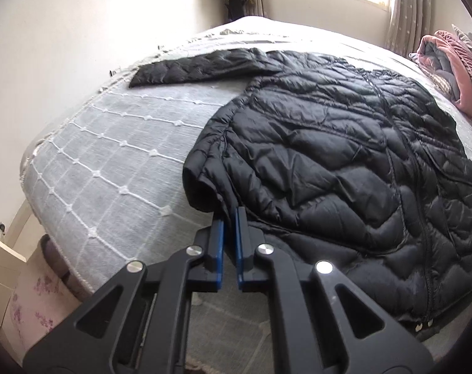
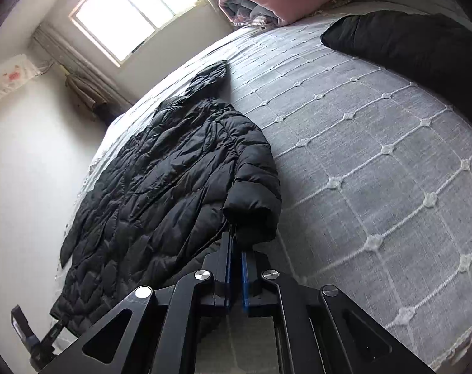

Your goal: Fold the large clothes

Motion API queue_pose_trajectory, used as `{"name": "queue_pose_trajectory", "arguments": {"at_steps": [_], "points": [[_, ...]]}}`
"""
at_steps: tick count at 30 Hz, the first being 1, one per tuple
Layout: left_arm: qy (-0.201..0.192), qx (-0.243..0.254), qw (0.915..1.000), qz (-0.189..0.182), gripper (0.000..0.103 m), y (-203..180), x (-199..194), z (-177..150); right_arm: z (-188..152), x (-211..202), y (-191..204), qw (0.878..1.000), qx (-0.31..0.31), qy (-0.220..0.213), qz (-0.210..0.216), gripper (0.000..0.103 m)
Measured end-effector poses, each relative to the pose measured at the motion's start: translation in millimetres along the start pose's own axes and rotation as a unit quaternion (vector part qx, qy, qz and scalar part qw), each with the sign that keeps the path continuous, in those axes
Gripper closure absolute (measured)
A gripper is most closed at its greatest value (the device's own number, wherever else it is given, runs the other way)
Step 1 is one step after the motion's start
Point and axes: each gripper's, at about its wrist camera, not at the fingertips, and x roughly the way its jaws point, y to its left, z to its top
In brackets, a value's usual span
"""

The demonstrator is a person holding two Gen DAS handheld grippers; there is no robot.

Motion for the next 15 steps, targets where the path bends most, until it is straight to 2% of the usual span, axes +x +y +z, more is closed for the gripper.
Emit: {"name": "queue_pose_trajectory", "arguments": {"at_steps": [4,6,7,8,9,10,11,15], "points": [[-0.007,0.006,0.9999,-0.007,0.095,-1,-12,0,-2,-15,9,0.998,-0.051,-0.032,-0.03,0.099],[-0.003,-0.003,0.9999,-0.01,0.089,0,-13,2,-2,-21,11,0.996,-0.078,-0.037,-0.014,0.098],[0.001,-0.011,0.9999,-0.01,0.085,3,-12,1,-2,-21,10,0.996,-0.082,-0.028,0.01,0.096],[0.005,-0.02,0.9997,-0.011,0.069,4,-10,2,-2,-19,8,0.997,-0.076,-0.021,0.021,0.096],[0.01,-0.031,0.9994,-0.014,0.046,6,-8,3,-2,-19,3,0.998,-0.062,-0.021,0.018,0.096],[0.009,-0.044,0.9989,-0.017,0.038,8,-7,4,-4,-22,-2,0.998,-0.05,-0.025,0.011,0.096],[0.004,-0.055,0.9983,-0.021,0.031,10,-10,3,-1,-24,-9,0.999,-0.033,-0.031,0.007,0.095],[-0.021,-0.095,0.9951,-0.017,0.029,20,-21,6,16,-40,-41,0.994,0.057,-0.09,0.018,0.089]]}}
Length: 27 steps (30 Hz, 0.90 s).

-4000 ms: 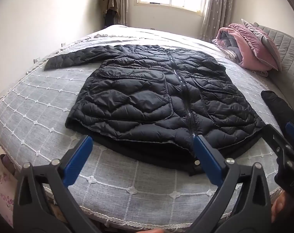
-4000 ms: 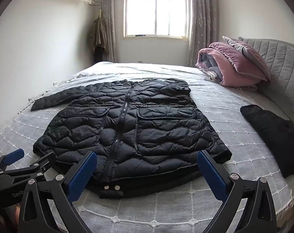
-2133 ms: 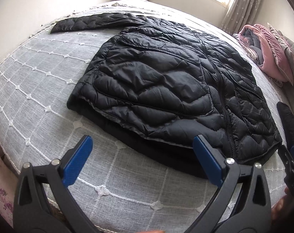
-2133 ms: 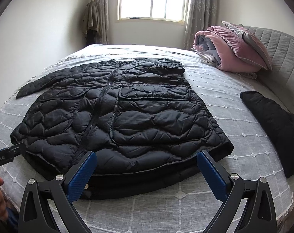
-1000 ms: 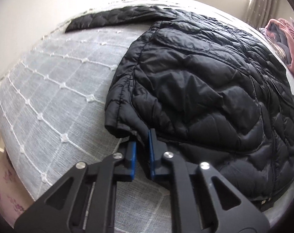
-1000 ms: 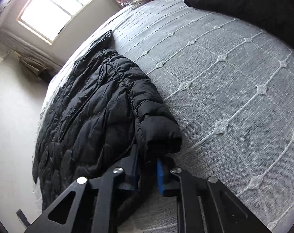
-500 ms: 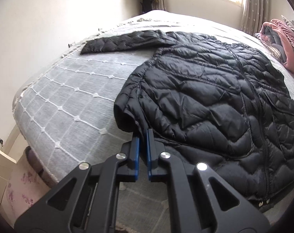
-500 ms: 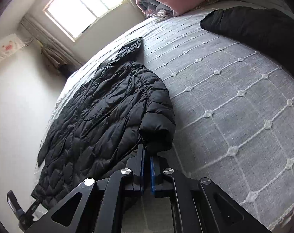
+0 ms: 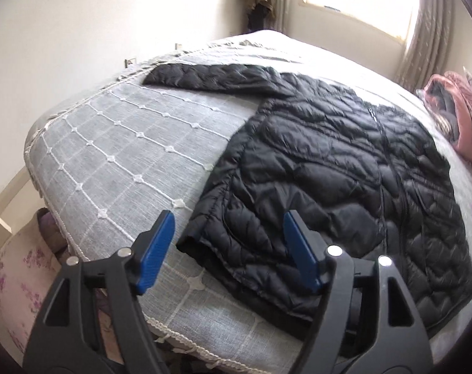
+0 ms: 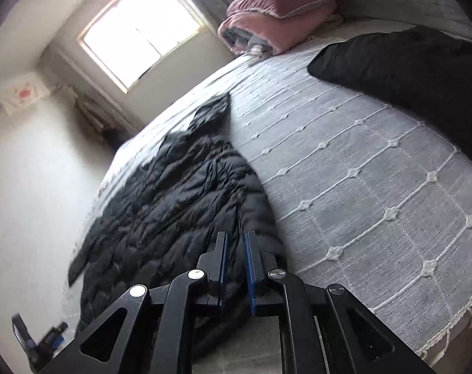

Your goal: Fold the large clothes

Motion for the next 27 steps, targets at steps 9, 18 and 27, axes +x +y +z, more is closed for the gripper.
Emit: {"name": "queue_pose_trajectory", "arguments": {"at_steps": [9,18,27], "points": [[0.015,0.037,0.9979,-0.051,0.029,-63,8,7,3,44,10,1.0,0.005,0.028,-0.005,0.061],[0.015,0.117,0.9867,-0.111,0.021,-169,-5,62,-2,81,46,0.998,-0.047,0.041,-0.004,0.06],[0.027,0.108,0.9835,-0.143,0.014,-216,78,75,5,109,89,0.986,-0.132,0.095,0.043,0.051]]}}
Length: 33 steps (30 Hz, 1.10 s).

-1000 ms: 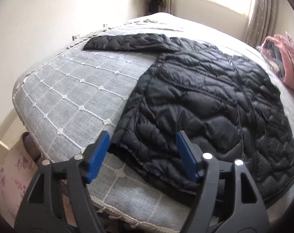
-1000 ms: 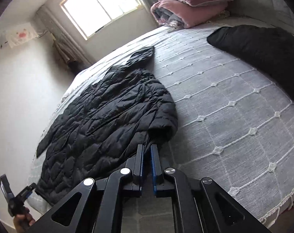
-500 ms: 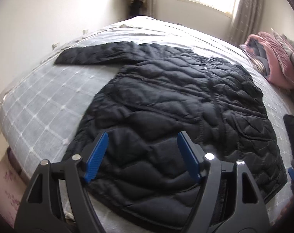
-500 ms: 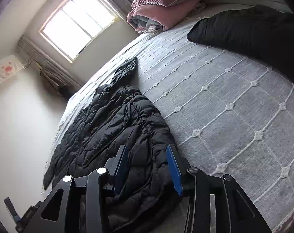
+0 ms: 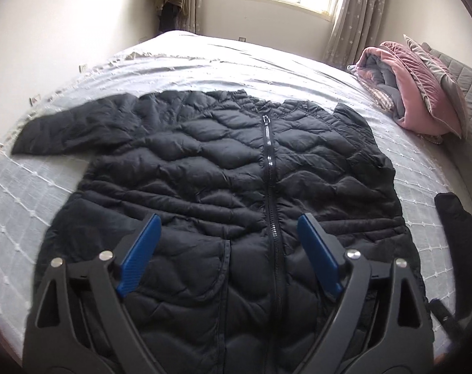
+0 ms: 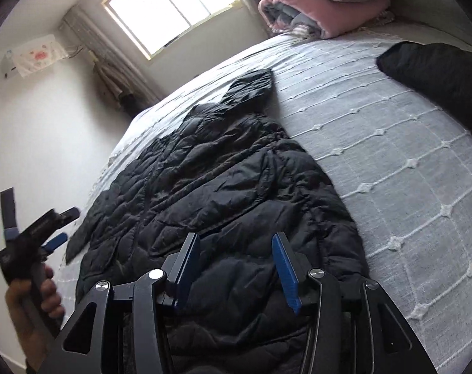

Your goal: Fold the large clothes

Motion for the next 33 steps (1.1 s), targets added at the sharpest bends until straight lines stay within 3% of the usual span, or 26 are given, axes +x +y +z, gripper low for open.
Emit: {"name": "queue_pose_trajectory", "arguments": {"at_steps": [2,6,8,11,14,18,23,24,26,27,30,33], "points": [[0.028,-0.003,0.9996,0.005,0.014,8,20,1,23,10,10,1.0,-0.029,0.003,-0.003,0.044],[0.022,-0.03,0.9985,0.04,0.014,33,38,3,84,38,18,0.999,-0.045,0.005,-0.001,0.034],[0.025,-0.059,0.9977,0.024,0.014,45,39,5,118,61,14,0.999,-0.038,0.019,-0.004,0.032],[0.044,-0.087,0.9952,-0.006,0.014,53,43,4,174,114,-7,0.998,0.01,0.051,-0.017,0.032],[0.055,-0.091,0.9944,0.006,0.014,58,53,1,216,168,-40,0.994,0.071,0.075,-0.046,0.032],[0.067,-0.094,0.9932,0.015,0.014,62,65,0,253,219,-82,0.984,0.141,0.073,-0.077,0.032],[0.068,-0.078,0.9943,0.027,0.014,63,74,2,282,270,-94,0.984,0.135,0.087,-0.078,0.032],[0.068,-0.074,0.9945,0.03,0.014,63,75,2,285,281,-92,0.984,0.132,0.093,-0.07,0.035],[0.068,-0.067,0.9947,0.039,0.014,64,78,2,286,293,-84,0.985,0.112,0.103,-0.076,0.062],[0.068,-0.065,0.9946,0.041,0.014,64,79,2,284,299,-79,0.985,0.096,0.111,-0.088,0.095],[0.069,-0.067,0.9944,0.044,0.014,66,81,1,278,275,-62,0.987,0.048,0.08,-0.129,0.097],[0.067,-0.061,0.9945,0.053,0.014,66,83,2,269,208,-46,0.978,0.008,0.001,-0.208,0.098]]}}
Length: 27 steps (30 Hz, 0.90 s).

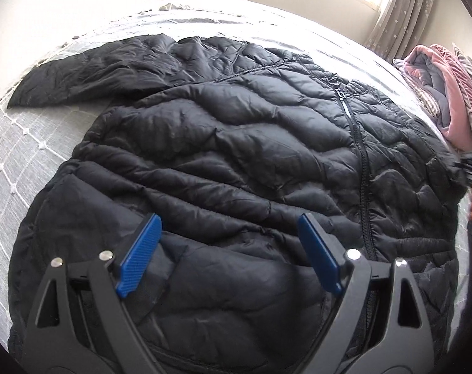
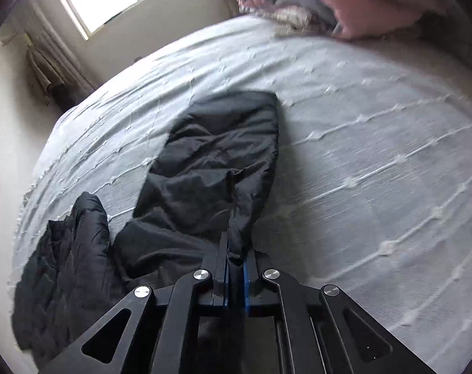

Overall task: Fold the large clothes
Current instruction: 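Carry the held sleeve across the jacket body with the right gripper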

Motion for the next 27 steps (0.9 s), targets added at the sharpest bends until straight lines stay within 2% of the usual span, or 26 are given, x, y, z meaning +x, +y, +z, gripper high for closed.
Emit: {"name": "queue_pose_trajectory", "arguments": {"at_steps": [2,5,7,9,11,14,16,18,20,21,22,24,27], "points": [[0.0,-0.004,1.0,0.003,0.014,1,2,1,-13,-44,-14,0.999,0.008,-0.043,-0.026,0.098],[0.005,-0.012,0.9999,0.0,0.014,4,3,2,-46,-97,-31,0.997,0.008,-0.07,-0.024,0.098],[0.005,-0.016,0.9998,-0.004,0.014,7,3,2,-68,-111,-41,0.998,0.018,-0.055,-0.009,0.095],[0.006,-0.023,0.9997,-0.01,0.014,9,2,3,-89,-116,-49,0.999,0.023,-0.027,0.026,0.093],[0.007,-0.029,0.9994,-0.016,0.014,12,1,5,-112,-129,-54,0.999,0.001,-0.017,0.048,0.093],[0.009,-0.031,0.9993,-0.019,0.014,12,1,5,-122,-130,-62,0.998,-0.016,0.009,0.067,0.089],[0.01,-0.029,0.9993,-0.021,0.014,11,1,4,-117,-128,-92,0.995,0.039,0.02,0.094,0.089],[0.009,-0.031,0.9992,-0.024,0.014,11,-1,4,-110,-130,-125,0.988,0.111,0.005,0.107,0.085],[0.008,-0.035,0.999,-0.028,0.014,12,-2,5,-100,-121,-158,0.976,0.179,0.004,0.121,0.075],[0.009,-0.036,0.9989,-0.029,0.014,12,-2,5,-97,-113,-173,0.972,0.201,0.013,0.122,0.059],[0.009,-0.038,0.9988,-0.03,0.014,13,-2,6,-95,-106,-181,0.969,0.217,0.021,0.115,0.049],[0.009,-0.038,0.9988,-0.03,0.014,13,-2,6,-90,-96,-199,0.966,0.242,0.026,0.086,0.049],[0.01,-0.037,0.9989,-0.028,0.014,14,-2,6,-86,-97,-223,0.964,0.258,-0.001,0.059,0.047]]}}
